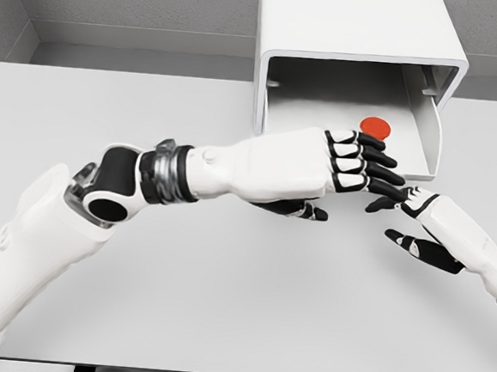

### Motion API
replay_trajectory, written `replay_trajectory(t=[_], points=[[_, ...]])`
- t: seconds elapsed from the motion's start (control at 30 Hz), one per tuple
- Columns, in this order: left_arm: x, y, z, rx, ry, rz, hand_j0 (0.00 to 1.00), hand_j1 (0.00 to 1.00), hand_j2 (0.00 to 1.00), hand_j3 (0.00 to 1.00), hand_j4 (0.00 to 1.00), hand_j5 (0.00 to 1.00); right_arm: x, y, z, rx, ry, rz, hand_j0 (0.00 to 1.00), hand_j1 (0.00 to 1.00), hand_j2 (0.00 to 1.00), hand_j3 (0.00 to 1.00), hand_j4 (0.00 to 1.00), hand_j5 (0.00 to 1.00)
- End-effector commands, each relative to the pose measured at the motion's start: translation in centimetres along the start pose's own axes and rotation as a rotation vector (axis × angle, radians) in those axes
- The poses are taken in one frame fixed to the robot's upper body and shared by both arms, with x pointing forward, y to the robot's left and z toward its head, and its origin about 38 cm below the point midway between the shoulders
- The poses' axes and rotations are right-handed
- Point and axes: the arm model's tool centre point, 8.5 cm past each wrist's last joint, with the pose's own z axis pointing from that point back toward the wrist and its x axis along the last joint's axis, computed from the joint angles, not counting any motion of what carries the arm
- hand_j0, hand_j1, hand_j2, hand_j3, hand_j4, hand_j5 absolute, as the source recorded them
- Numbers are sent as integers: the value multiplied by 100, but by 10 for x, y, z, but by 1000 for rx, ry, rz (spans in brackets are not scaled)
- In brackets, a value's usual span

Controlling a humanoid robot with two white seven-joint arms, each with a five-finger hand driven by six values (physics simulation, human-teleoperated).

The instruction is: Slide open multi-storey tabletop storage cabinets and put open load switch and slide close multi-storey tabletop storage cabinets

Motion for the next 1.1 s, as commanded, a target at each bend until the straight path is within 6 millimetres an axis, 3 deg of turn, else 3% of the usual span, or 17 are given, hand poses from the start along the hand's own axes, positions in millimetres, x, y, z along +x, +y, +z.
replay_trajectory(t=[0.0,0.1,0.23,0.6,0.87,1.07], points=[[-2,-16,-11,-21,21,61,90,90,90,90,90,90,0,-1,0,-4,0,-6,66,66,66,66,66,66],[-11,-23,-29,-32,27,94,90,90,90,90,90,90,0,-1,0,-4,0,-6,66,66,66,66,66,66],[-15,-26,-37,-21,54,165,90,90,90,90,90,90,0,1,0,1,-1,-7,66,66,66,66,66,66],[-35,-21,-34,-3,109,249,89,89,89,89,89,89,-6,7,4,18,21,-20,66,66,66,66,66,66],[-40,-36,-38,-45,105,319,89,89,89,89,89,89,-8,9,6,23,30,-26,66,66,66,66,66,66],[-42,-36,-35,-33,108,348,89,89,89,89,89,89,-8,9,6,23,30,-26,66,66,66,66,66,66]])
